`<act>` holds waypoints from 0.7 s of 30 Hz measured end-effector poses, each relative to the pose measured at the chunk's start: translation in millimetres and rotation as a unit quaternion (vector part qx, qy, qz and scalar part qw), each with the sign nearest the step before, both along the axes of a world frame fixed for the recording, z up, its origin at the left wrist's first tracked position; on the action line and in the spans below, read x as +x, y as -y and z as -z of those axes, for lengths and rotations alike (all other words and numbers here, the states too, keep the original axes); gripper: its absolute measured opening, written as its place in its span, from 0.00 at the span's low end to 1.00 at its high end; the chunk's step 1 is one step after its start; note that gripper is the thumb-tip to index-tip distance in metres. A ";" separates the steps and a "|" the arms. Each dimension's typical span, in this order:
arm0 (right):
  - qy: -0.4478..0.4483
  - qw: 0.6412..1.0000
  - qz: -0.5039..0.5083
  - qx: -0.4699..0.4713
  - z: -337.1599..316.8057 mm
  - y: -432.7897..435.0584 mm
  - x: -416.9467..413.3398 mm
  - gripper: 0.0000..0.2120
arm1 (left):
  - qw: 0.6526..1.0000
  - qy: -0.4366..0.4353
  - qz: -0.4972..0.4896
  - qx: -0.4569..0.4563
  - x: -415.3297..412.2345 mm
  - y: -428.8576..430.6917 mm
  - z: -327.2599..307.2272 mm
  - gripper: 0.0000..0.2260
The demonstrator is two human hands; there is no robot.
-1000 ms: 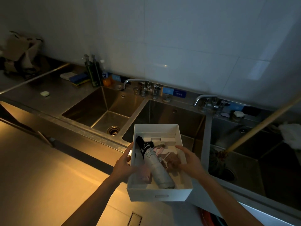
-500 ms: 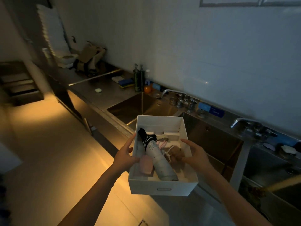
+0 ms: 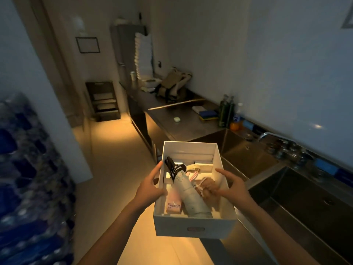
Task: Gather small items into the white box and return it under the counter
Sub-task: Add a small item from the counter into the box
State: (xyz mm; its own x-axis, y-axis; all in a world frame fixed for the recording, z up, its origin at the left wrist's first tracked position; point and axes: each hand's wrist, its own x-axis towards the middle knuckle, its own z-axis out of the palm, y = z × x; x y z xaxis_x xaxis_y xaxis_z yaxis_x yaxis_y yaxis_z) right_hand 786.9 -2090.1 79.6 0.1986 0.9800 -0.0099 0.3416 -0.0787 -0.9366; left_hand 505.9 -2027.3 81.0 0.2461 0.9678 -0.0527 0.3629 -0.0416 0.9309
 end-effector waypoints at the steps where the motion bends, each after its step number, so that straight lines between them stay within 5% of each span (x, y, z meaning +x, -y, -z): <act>1: 0.004 1.000 -0.003 -0.001 0.5 -13.7 -10.9 0.31 | 1.000 0.001 -0.006 -0.002 -10.8 -11.3 0.7 0.44; 21: 0.022 0.999 -0.045 0.013 35.2 -289.7 -117.8 0.29 | 0.998 0.011 -0.046 -0.048 -125.5 -252.3 32.6 0.43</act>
